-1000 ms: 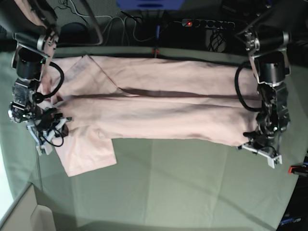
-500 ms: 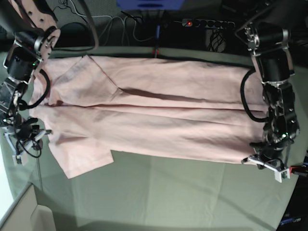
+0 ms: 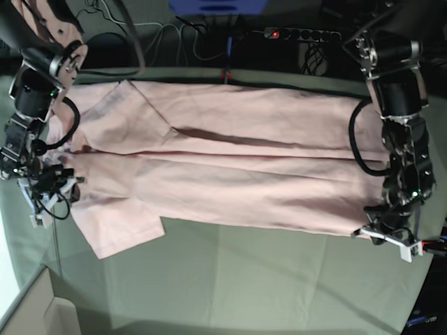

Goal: Layout the t-shirt on the table in an organized manner, then fold the t-shirt properly
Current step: 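Regrasp the shirt's opposite long edge with both grippers, then lift the grasped edge and fold it over the body with both grippers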

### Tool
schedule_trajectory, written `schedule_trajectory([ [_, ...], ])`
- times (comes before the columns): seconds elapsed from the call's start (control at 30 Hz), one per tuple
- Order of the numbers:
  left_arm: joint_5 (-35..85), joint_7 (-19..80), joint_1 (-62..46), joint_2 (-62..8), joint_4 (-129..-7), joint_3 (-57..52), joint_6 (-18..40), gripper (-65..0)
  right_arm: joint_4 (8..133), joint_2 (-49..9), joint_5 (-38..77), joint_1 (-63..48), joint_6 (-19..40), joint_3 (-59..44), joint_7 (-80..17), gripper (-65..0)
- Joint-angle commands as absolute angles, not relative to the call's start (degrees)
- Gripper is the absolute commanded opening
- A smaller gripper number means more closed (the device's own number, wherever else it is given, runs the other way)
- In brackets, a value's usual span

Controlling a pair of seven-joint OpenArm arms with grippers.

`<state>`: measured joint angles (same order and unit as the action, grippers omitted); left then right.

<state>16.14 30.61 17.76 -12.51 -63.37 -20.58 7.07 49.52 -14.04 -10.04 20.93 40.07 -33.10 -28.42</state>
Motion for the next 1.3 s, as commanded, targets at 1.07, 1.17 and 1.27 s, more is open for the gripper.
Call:
schedule_trajectory([
  [1.07,16.66,29.32,16.66,-13.23,-64.92,-25.63,7.16,-64.9,46.37,-11.82,-8.84,23.34,40.0,-33.63,-27.21,-65.0],
  [1.17,16.66,29.32,17.36,-13.23,-65.01,-26.24,7.16,-64.9,48.4,-12.26,-8.75,24.92,40.0,-33.8,-27.3,-65.0],
  [1.27,16.66,29.41,18.95,-13.23,-65.01,-26.15,7.16,-64.9,50.51,-12.26,-8.75,27.03,40.0,-33.8,-27.65,-65.0],
])
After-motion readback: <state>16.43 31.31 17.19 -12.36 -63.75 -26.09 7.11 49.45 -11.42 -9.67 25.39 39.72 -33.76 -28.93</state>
